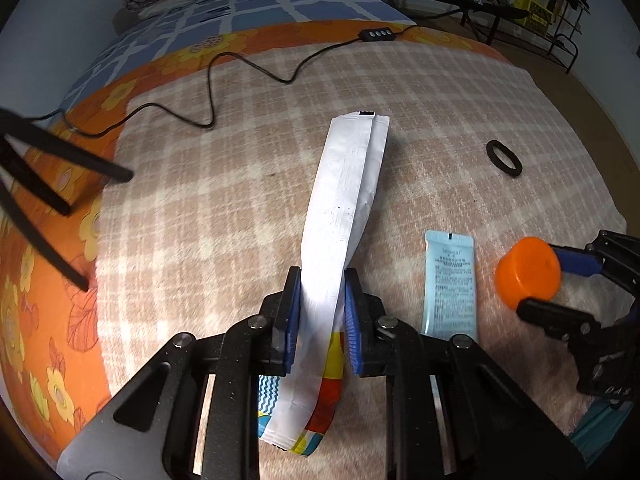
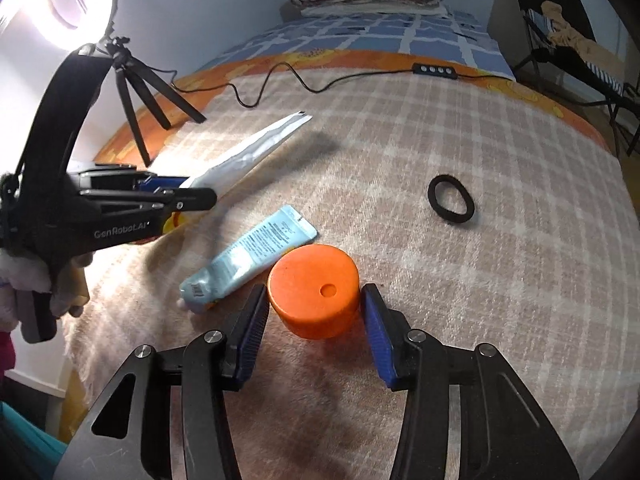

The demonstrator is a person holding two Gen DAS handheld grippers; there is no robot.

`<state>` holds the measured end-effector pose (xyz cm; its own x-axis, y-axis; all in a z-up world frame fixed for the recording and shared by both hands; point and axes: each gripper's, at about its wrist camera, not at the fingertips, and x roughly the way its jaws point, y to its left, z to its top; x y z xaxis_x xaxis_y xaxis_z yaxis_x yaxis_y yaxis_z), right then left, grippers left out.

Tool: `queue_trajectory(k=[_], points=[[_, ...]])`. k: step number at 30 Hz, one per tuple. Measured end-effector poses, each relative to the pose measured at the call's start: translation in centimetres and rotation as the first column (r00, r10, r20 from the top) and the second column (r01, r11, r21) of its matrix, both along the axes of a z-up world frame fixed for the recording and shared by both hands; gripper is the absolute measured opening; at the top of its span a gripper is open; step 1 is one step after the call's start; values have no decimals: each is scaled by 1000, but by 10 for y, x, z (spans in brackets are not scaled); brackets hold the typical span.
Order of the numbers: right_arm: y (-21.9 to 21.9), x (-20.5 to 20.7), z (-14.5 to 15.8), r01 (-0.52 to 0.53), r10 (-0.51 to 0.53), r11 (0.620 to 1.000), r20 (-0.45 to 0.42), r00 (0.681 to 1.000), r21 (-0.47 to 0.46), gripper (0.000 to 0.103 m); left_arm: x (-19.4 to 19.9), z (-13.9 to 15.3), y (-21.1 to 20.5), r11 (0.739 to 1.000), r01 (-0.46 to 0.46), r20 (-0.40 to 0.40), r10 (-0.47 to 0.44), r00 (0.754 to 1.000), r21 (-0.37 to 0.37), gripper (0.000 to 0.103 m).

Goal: Collect trash
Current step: 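Grasp the white strip with the left tool while the right tool grasps the orange cap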

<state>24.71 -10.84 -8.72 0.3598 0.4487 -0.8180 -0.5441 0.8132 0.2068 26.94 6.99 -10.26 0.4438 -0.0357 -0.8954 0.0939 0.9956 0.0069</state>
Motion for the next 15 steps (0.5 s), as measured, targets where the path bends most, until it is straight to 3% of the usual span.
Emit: queue_trajectory(k=[15], points=[[-11, -47, 45, -45, 46, 999, 103, 994, -10, 46, -68, 45, -4, 1000, -16, 59, 16, 998, 2, 19]])
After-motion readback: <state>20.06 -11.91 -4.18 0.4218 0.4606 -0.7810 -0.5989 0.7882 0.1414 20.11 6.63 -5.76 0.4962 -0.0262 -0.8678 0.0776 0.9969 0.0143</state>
